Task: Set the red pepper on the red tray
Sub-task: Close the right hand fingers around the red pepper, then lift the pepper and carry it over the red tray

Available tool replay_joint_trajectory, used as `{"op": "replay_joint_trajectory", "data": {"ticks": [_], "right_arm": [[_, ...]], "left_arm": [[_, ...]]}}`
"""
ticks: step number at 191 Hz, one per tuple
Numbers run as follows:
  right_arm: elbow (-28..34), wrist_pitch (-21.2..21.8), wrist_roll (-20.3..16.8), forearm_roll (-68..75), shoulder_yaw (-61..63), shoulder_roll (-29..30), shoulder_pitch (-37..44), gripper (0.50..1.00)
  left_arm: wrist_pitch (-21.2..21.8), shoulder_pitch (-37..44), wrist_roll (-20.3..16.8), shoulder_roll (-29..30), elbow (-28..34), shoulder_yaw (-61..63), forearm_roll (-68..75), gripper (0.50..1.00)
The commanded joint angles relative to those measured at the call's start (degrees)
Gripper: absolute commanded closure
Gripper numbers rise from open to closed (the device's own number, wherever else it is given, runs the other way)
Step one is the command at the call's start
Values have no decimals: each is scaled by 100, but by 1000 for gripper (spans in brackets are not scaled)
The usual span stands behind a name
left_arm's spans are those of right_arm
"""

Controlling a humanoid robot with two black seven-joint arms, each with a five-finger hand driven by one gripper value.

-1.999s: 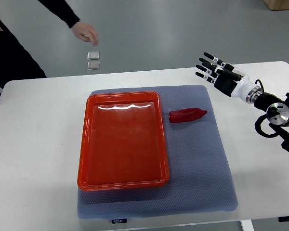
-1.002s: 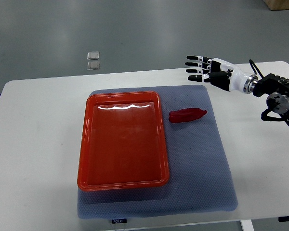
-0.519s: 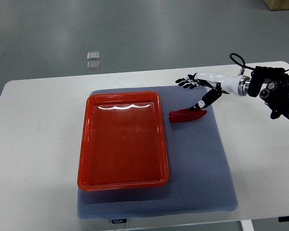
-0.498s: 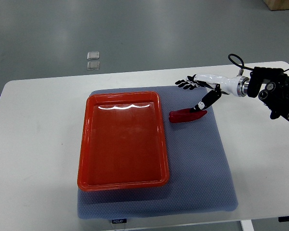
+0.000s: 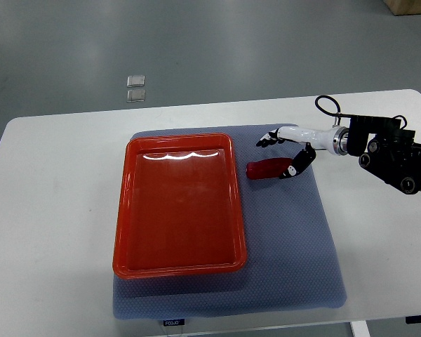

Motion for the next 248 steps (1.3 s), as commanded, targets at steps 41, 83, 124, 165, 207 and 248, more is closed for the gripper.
{"op": "replay_joint_trajectory", "data": {"ticks": [41, 83, 124, 165, 207, 248], "right_arm": [[-28, -5, -20, -8, -114, 168, 9, 742], [-72, 4, -20, -8, -185, 194, 18, 930], [-72, 4, -3, -8, -202, 185, 106, 1000], [-72, 22, 76, 115, -105, 124, 308, 1000], [183, 48, 682, 475, -79, 229, 729, 1000], [640, 75, 744, 344, -229, 801, 967, 1000]], "left_arm": [[0, 2, 9, 0, 0, -1, 0, 500], [0, 2, 0, 0, 0, -1, 0, 500], [0, -7, 9, 0, 0, -1, 0, 500], [0, -7, 0, 0, 0, -1, 0, 500], [0, 2, 0, 0, 0, -1, 0, 500], [0, -7, 9, 0, 0, -1, 0, 500]]}}
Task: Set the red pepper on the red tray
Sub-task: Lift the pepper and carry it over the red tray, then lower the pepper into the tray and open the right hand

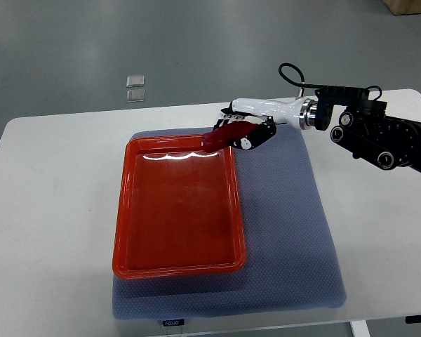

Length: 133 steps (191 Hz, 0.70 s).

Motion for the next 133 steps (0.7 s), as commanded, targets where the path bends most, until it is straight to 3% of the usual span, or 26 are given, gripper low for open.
{"op": "replay_joint_trajectory", "data": {"ticks": [1, 49, 75, 85, 88, 89, 91, 93, 95, 97, 111, 133], "right_arm": [[100, 14, -17, -121, -135, 369, 108, 1000], [12, -91, -70, -376, -909, 1064, 143, 1000], [-190, -206, -316, -376, -997, 1222, 90, 1000], [-217, -206, -342, -367, -988, 1266, 73, 848], [-217, -214, -342, -350, -988, 1266, 38, 777], [-217, -215, -342, -349, -988, 1266, 38, 777], [-217, -215, -342, -306, -979, 1275, 20, 714], [-217, -215, -342, -306, -979, 1275, 20, 713], [-217, -215, -342, -297, -962, 1275, 3, 663], [-217, -215, -342, -288, -962, 1275, -6, 644], [-217, -206, -342, -279, -935, 1284, -32, 603], [-217, -197, -334, -165, -839, 1187, -33, 593]], "left_arm": [[0, -4, 0, 0, 0, -2, 0, 500], [0, -4, 0, 0, 0, 6, 0, 500], [0, -4, 0, 0, 0, -2, 0, 500], [0, -4, 0, 0, 0, -2, 0, 500], [0, 5, 0, 0, 0, -2, 0, 500], [0, 5, 0, 0, 0, -2, 0, 500], [0, 5, 0, 0, 0, -2, 0, 500], [0, 5, 0, 0, 0, -2, 0, 500], [0, 5, 0, 0, 0, -2, 0, 500], [0, -4, 0, 0, 0, -2, 0, 500], [0, -4, 0, 0, 0, -2, 0, 500], [0, 5, 8, 0, 0, -2, 0, 500]]}}
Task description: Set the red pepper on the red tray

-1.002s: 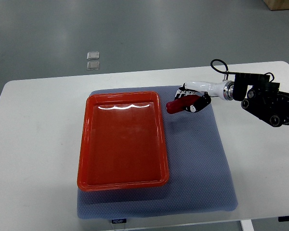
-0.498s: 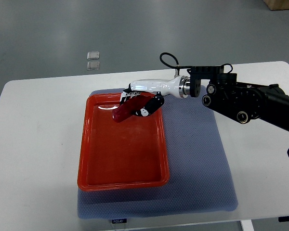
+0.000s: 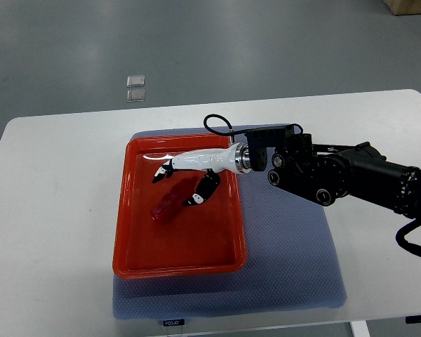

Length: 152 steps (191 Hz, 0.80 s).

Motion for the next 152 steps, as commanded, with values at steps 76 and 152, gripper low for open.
{"op": "replay_joint_trajectory", "data": {"ticks": [76, 152], "right_arm": [[-106, 856, -733, 3687, 1294, -896, -315, 591], [-862, 918, -1771, 7432, 1953, -1248, -1001, 591]], "left_arm": [[0, -2, -1, 0, 8, 7, 0, 500], [0, -2, -1, 0, 0, 7, 0, 500]]}}
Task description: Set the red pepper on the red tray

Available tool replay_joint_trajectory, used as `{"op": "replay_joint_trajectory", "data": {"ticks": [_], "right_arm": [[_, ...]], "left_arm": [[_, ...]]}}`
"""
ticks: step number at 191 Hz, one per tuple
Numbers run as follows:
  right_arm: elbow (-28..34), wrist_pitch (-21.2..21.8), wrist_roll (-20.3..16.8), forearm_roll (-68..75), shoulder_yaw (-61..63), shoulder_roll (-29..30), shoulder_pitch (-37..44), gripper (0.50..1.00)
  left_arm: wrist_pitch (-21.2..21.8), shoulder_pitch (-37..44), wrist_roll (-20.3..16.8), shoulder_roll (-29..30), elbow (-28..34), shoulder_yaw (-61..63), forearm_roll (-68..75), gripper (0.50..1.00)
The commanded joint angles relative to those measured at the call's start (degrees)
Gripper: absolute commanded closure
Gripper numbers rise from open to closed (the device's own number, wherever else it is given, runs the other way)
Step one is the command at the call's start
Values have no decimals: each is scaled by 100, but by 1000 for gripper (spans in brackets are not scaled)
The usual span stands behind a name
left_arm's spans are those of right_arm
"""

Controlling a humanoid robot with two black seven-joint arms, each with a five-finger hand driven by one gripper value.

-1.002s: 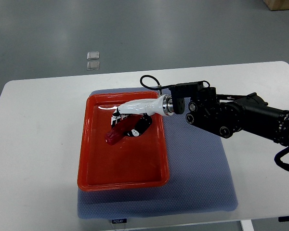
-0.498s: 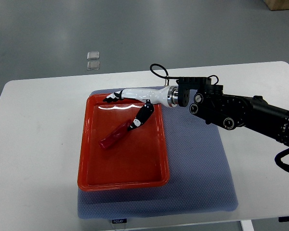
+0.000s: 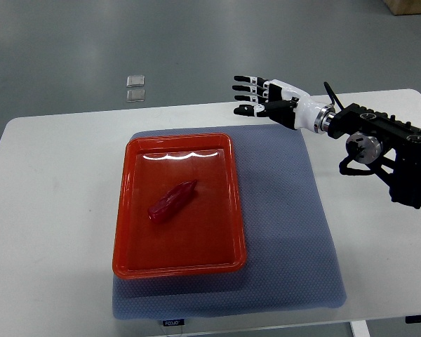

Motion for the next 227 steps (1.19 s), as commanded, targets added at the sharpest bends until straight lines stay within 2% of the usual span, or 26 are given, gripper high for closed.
{"op": "replay_joint_trajectory", "data": {"ticks": [1, 53, 227], "right_arm": [[-361, 9, -395, 988, 155, 50, -192, 591], [-625, 106, -483, 2342, 225, 94, -386, 589], [-634, 97, -395, 2333, 252, 200, -632, 587]], "left_arm": [[0, -4, -2, 0, -1, -1, 0, 500], [0, 5, -2, 0, -1, -1, 0, 500], [0, -4, -2, 0, -1, -1, 0, 500]]}}
